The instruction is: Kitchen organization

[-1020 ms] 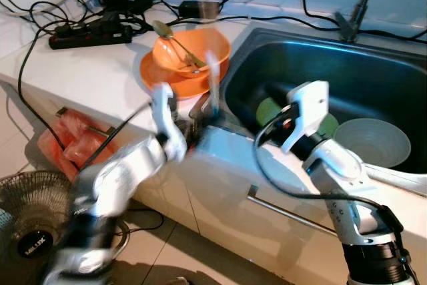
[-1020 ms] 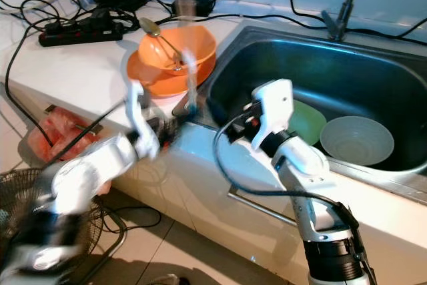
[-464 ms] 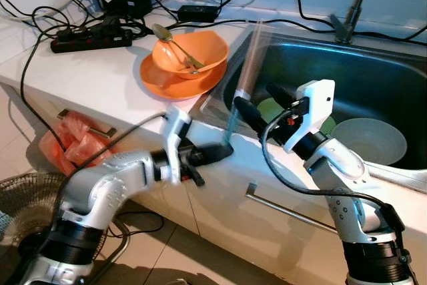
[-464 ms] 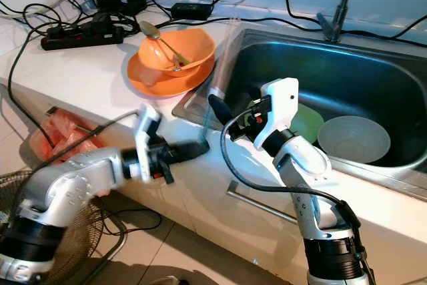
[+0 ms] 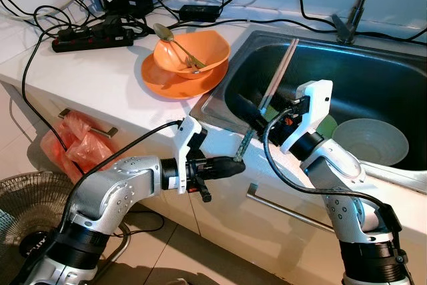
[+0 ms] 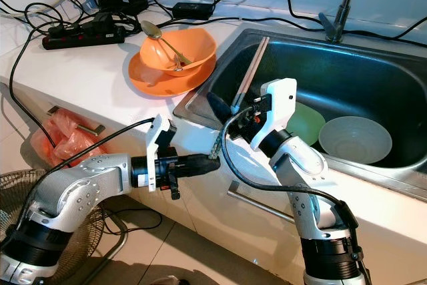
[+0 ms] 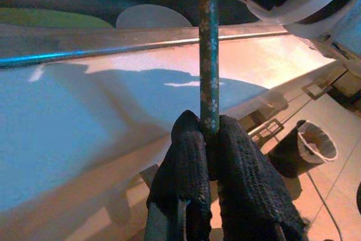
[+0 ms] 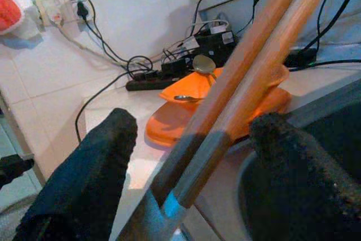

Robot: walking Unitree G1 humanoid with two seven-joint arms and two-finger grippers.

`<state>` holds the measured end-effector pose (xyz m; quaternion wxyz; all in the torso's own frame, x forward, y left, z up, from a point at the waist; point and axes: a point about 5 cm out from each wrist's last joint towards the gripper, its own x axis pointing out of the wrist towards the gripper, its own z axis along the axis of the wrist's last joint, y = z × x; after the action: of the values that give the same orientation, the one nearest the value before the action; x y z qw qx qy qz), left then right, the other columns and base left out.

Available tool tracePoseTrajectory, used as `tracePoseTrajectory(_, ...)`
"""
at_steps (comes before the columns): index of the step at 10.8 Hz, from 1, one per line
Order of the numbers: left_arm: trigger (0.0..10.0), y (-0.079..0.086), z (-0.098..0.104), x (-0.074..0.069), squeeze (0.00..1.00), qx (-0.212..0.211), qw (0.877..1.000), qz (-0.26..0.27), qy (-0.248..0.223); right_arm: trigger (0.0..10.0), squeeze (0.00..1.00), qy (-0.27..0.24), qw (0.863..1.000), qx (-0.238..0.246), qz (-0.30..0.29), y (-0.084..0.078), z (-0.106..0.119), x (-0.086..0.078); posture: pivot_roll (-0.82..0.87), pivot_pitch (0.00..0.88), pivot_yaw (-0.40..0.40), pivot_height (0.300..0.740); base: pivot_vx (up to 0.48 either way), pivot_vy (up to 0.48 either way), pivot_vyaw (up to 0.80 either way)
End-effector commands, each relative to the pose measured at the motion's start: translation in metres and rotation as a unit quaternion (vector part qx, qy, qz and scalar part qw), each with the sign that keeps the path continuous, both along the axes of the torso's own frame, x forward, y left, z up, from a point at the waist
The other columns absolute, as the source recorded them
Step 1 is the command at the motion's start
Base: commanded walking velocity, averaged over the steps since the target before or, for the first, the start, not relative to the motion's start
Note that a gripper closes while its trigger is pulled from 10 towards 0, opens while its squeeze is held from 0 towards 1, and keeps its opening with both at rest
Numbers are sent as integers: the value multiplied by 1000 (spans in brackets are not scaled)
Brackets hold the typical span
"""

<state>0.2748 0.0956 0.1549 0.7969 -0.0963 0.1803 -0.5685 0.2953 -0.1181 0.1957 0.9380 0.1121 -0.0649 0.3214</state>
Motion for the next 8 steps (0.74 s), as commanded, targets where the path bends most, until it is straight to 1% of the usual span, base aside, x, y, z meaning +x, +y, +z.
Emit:
tracePoseTrajectory(1,0,5,3,4,0,6,1000,8,-11,0,0,6,1000,4,-2,-2,1,1,56,48,116,740,0,0,0)
tracePoseTrajectory(3,0,14,4,10,0,10,1000,25,-16,0,0,13,1000,11,-2,-2,-1,0,58,48,118,740,0,0,0)
tracePoseTrajectory(4,0,15,4,11,0,10,999,26,-15,0,0,14,1000,14,-2,-2,-1,1,60,47,119,740,0,0,0)
tracePoseTrajectory(7,0,17,2,12,0,12,999,27,-16,0,0,24,999,27,1,-4,-2,1,60,42,119,740,0,0,0)
tracePoseTrajectory(8,0,16,1,13,0,12,999,27,-15,0,0,33,999,36,12,-3,-3,1,59,40,117,740,0,0,0)
